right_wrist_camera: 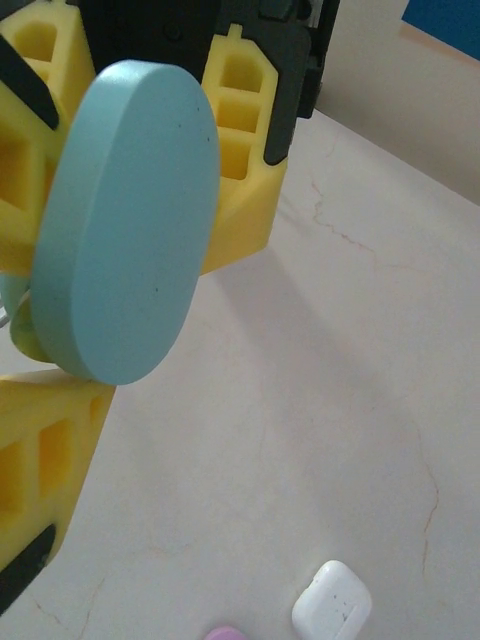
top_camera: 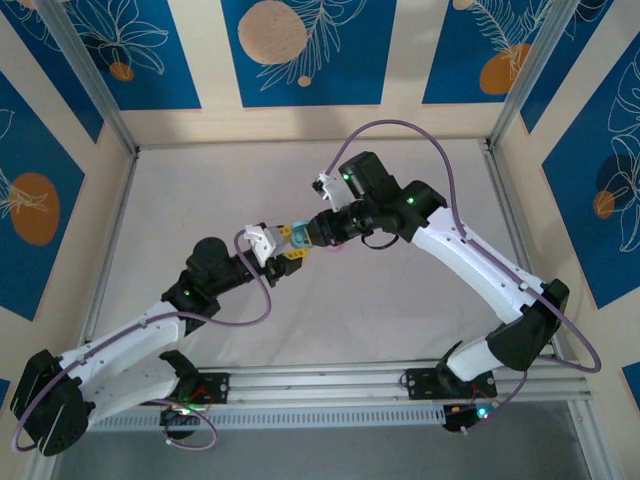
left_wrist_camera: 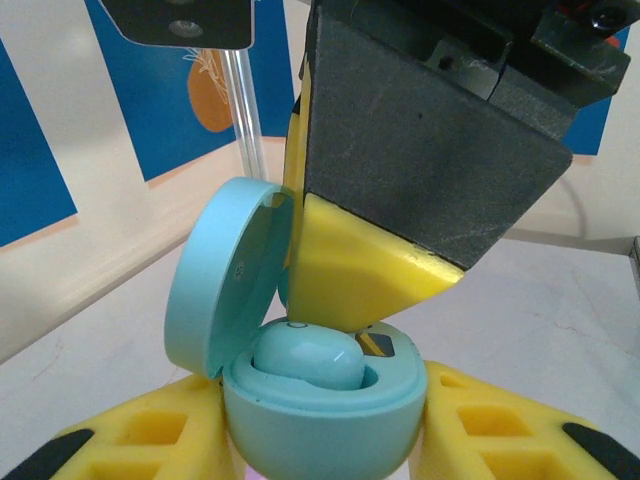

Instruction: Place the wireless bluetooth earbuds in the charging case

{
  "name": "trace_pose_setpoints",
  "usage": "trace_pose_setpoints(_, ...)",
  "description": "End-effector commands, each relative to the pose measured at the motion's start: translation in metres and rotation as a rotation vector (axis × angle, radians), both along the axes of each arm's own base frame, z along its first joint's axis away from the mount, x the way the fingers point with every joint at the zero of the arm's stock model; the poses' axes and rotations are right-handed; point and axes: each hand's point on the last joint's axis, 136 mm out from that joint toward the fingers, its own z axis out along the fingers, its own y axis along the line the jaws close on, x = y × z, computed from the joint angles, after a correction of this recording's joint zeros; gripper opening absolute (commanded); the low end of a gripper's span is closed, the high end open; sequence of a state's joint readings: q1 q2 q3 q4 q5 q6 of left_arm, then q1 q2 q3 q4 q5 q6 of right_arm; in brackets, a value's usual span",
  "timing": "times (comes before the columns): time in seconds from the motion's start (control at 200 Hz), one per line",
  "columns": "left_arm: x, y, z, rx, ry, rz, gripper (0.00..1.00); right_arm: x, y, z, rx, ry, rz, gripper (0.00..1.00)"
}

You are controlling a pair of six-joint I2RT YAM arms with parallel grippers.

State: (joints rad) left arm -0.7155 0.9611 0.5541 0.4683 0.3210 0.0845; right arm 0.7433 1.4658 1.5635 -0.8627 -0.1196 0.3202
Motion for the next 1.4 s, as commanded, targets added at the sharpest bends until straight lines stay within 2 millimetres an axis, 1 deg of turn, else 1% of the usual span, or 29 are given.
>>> trace_pose_setpoints(0.0, 0.002, 0.0, 0.016, -0.045, -0.03, 0.011, 0.4, -0.016, 0.004, 0.023, 0.077, -0.01, 0.065, 0.3)
trace_pose_setpoints(0.135, 0.003, 0.001, 0.015, -0.039, -0.018, 0.022, 0.4, -0.019, 0.003, 0.027, 0.093, -0.015, 0.068, 0.3)
trace_pose_setpoints(0.34, 0.003, 0.001, 0.018, -0.048, -0.022, 0.022, 0.39, -0.019, 0.001, 0.021, 0.079, 0.0, 0.067, 0.28)
trace_pose_setpoints(0.435, 0.003, 0.001, 0.018, -0.05, -0.02, 0.022, 0.39, -0.02, 0.003, 0.021, 0.082, 0.008, 0.072, 0.31)
trace_pose_setpoints(0.515, 0.004, 0.001, 0.018, -0.049, -0.019, 0.025, 0.4, -0.023, 0.004, 0.025, 0.103, 0.007, 0.085, 0.33)
trace_pose_setpoints(0.65, 0.005, 0.002, 0.016, -0.046, -0.013, 0.035, 0.39, -0.025, 0.002, 0.033, 0.133, 0.002, 0.092, 0.33)
trace_pose_setpoints(0.78, 0.006, 0.002, 0.016, -0.047, -0.011, 0.036, 0.4, -0.023, -0.001, 0.031, 0.134, 0.015, 0.078, 0.31)
trace_pose_setpoints(0.945, 0.007, 0.002, 0.016, -0.046, -0.008, 0.041, 0.4, -0.027, 0.001, 0.034, 0.156, 0.029, 0.1, 0.3)
trace_pose_setpoints(1.1, 0.006, 0.002, 0.016, -0.05, -0.013, 0.036, 0.4, -0.019, -0.005, 0.028, 0.122, 0.022, 0.055, 0.31)
trace_pose_setpoints(1.296, 0.004, 0.002, 0.018, -0.057, -0.021, 0.031, 0.4, -0.014, -0.014, 0.04, 0.168, -0.025, 0.008, 0.34)
trace_pose_setpoints(1.396, 0.003, 0.002, 0.019, -0.064, -0.024, 0.025, 0.39, -0.011, -0.017, 0.041, 0.183, -0.018, -0.005, 0.35)
